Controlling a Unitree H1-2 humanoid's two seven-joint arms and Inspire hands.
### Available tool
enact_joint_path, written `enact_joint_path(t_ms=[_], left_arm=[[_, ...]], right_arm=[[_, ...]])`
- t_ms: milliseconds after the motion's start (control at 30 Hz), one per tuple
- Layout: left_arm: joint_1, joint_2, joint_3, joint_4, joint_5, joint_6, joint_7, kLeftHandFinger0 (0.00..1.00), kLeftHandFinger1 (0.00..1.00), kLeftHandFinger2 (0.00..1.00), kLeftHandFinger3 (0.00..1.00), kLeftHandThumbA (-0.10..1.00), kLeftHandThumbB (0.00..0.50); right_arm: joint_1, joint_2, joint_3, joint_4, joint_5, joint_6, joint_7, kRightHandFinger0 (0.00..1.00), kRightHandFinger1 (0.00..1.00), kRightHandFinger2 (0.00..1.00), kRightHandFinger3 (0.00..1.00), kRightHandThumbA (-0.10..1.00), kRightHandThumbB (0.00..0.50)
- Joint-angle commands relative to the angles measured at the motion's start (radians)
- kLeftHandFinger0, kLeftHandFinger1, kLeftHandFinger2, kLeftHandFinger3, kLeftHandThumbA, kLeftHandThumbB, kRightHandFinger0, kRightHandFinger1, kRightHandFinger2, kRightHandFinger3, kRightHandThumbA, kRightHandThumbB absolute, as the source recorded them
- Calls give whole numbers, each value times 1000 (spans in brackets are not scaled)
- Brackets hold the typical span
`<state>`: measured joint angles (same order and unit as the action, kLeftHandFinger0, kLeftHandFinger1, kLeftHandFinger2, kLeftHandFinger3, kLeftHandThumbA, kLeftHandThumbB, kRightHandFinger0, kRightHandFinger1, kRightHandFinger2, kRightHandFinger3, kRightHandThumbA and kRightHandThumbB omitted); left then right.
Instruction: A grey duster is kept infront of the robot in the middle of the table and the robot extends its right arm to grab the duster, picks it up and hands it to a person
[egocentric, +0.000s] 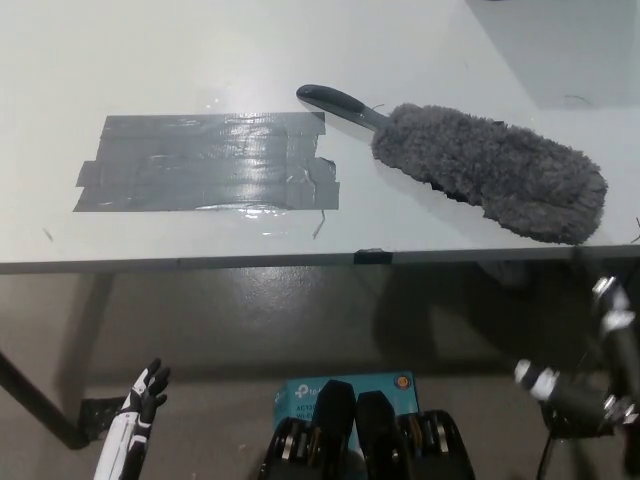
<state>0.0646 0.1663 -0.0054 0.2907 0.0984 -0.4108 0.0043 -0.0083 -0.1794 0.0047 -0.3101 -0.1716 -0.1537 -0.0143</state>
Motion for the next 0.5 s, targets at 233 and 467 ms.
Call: enact_joint_path(t_ms=[233, 467], left_arm=[[-8, 14, -7, -3, -5, -59, 3, 1000, 1000, 1000, 1000, 1000, 407], [-14, 19, -11, -5, 15, -59, 7, 1000, 1000, 1000, 1000, 1000, 406]], right_arm=[[-534, -176, -13, 24, -127, 494, 137, 1000, 1000, 1000, 1000, 865, 274], [-859, -231, 152, 450, -248, 623, 285, 1000, 1000, 1000, 1000, 972, 382]])
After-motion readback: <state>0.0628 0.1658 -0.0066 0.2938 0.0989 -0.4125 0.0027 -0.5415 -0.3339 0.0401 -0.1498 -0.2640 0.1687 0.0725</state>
